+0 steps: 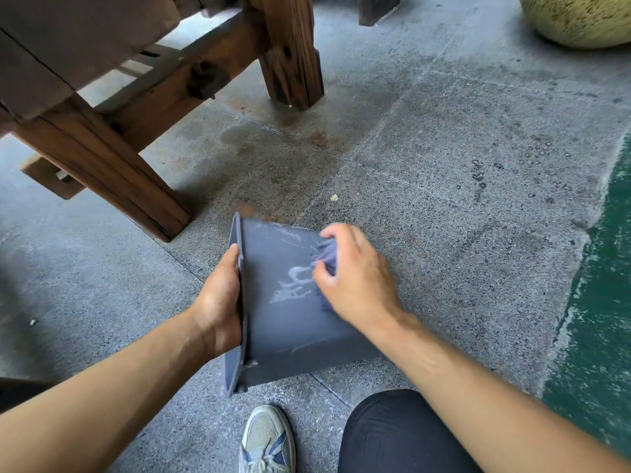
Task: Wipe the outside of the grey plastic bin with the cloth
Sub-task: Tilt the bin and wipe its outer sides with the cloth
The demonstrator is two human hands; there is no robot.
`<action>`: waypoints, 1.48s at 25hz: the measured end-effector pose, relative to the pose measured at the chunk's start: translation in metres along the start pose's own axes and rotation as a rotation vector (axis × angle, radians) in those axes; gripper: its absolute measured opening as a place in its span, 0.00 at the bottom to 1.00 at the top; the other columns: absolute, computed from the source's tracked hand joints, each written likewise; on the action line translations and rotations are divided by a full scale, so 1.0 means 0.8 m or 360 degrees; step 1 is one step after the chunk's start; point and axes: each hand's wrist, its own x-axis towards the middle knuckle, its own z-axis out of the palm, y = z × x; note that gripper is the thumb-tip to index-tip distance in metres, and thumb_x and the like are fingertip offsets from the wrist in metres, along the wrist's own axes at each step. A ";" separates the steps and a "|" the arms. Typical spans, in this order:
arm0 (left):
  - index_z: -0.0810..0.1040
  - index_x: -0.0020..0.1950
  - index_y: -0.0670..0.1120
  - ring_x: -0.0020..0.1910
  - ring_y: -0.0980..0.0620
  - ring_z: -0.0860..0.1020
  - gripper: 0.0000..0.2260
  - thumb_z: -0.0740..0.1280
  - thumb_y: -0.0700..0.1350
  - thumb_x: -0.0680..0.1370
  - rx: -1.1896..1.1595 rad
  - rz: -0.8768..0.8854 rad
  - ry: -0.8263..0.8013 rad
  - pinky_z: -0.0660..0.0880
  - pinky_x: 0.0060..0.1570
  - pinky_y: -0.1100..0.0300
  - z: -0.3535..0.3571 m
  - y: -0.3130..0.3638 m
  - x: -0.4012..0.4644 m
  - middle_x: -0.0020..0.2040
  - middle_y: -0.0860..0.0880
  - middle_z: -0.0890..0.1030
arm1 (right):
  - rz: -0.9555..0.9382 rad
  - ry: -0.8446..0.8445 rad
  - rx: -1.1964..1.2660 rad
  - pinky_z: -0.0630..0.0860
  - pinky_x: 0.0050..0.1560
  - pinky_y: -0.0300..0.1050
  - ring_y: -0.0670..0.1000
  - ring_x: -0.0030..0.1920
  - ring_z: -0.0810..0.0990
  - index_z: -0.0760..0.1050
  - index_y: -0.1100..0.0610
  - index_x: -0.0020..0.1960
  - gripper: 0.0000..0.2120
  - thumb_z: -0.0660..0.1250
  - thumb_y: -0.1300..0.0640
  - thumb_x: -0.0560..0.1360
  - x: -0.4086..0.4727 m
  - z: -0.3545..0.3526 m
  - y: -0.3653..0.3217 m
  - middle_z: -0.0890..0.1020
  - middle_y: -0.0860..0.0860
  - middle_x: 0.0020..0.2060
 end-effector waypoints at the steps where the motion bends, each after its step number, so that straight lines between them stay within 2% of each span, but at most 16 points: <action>1: 0.87 0.59 0.44 0.54 0.39 0.86 0.33 0.55 0.68 0.78 -0.0022 0.0032 -0.0039 0.84 0.44 0.46 0.003 0.001 -0.003 0.58 0.38 0.87 | -0.0032 -0.0052 0.0039 0.77 0.48 0.51 0.56 0.50 0.80 0.69 0.50 0.63 0.19 0.69 0.54 0.74 0.001 0.007 -0.020 0.78 0.51 0.57; 3: 0.88 0.56 0.45 0.52 0.39 0.87 0.32 0.60 0.68 0.73 -0.0038 0.0100 -0.0091 0.84 0.39 0.47 0.008 0.002 -0.008 0.57 0.38 0.87 | -0.0062 -0.0170 0.0090 0.75 0.51 0.52 0.59 0.54 0.79 0.68 0.52 0.64 0.19 0.68 0.55 0.75 0.002 0.022 -0.048 0.78 0.53 0.59; 5: 0.87 0.59 0.46 0.54 0.39 0.86 0.33 0.55 0.69 0.77 -0.0067 0.0108 -0.0036 0.84 0.38 0.47 0.007 0.000 -0.007 0.59 0.38 0.86 | -0.0085 -0.0233 0.0070 0.74 0.53 0.53 0.61 0.56 0.79 0.67 0.53 0.65 0.19 0.67 0.56 0.76 0.006 0.033 -0.063 0.78 0.55 0.59; 7: 0.85 0.61 0.47 0.55 0.39 0.86 0.37 0.48 0.71 0.80 -0.0049 0.0085 0.0036 0.85 0.39 0.47 0.005 -0.003 -0.003 0.60 0.38 0.86 | -0.0109 -0.0239 0.0005 0.75 0.52 0.54 0.63 0.55 0.79 0.67 0.55 0.64 0.18 0.67 0.57 0.76 0.008 0.039 -0.072 0.78 0.57 0.58; 12: 0.82 0.66 0.46 0.58 0.39 0.85 0.39 0.46 0.72 0.79 0.0045 0.0079 0.0072 0.84 0.46 0.49 0.001 -0.006 -0.003 0.62 0.38 0.85 | -0.0271 -0.0260 -0.0283 0.76 0.45 0.53 0.62 0.52 0.81 0.68 0.56 0.61 0.19 0.69 0.58 0.73 0.002 0.050 -0.080 0.78 0.57 0.55; 17: 0.84 0.65 0.46 0.60 0.39 0.84 0.40 0.46 0.73 0.79 0.0022 0.0050 0.0059 0.78 0.55 0.46 -0.005 -0.011 -0.005 0.63 0.39 0.85 | -0.0230 -0.0254 -0.0490 0.76 0.42 0.52 0.60 0.50 0.81 0.69 0.56 0.59 0.16 0.66 0.63 0.73 0.010 0.055 -0.056 0.78 0.55 0.52; 23: 0.89 0.54 0.45 0.56 0.41 0.86 0.40 0.47 0.72 0.79 0.0034 -0.0003 0.0064 0.77 0.52 0.48 -0.008 -0.013 -0.005 0.59 0.41 0.87 | -0.0169 -0.0297 -0.0649 0.76 0.42 0.53 0.60 0.49 0.81 0.70 0.57 0.57 0.13 0.65 0.63 0.73 0.020 0.059 -0.010 0.78 0.56 0.51; 31: 0.81 0.67 0.44 0.59 0.37 0.84 0.39 0.50 0.73 0.78 0.0089 -0.0038 0.0162 0.78 0.57 0.44 -0.008 -0.016 -0.010 0.61 0.39 0.85 | -0.0005 -0.0319 -0.0813 0.78 0.49 0.54 0.59 0.51 0.80 0.71 0.57 0.60 0.14 0.64 0.61 0.75 0.008 0.050 0.075 0.77 0.56 0.53; 33: 0.80 0.67 0.44 0.59 0.36 0.84 0.38 0.52 0.72 0.78 0.0092 -0.0049 0.0179 0.80 0.55 0.43 -0.006 -0.018 -0.011 0.61 0.39 0.85 | 0.0056 -0.0318 -0.0797 0.79 0.48 0.55 0.59 0.51 0.79 0.70 0.58 0.60 0.14 0.64 0.61 0.75 0.000 0.048 0.095 0.76 0.56 0.53; 37: 0.80 0.67 0.44 0.50 0.39 0.87 0.34 0.56 0.70 0.79 0.0101 -0.0070 0.0169 0.83 0.44 0.46 -0.001 -0.021 -0.011 0.57 0.39 0.87 | 0.0230 -0.0296 -0.0741 0.79 0.48 0.54 0.58 0.50 0.79 0.70 0.57 0.62 0.14 0.64 0.59 0.77 -0.022 0.047 0.131 0.76 0.55 0.54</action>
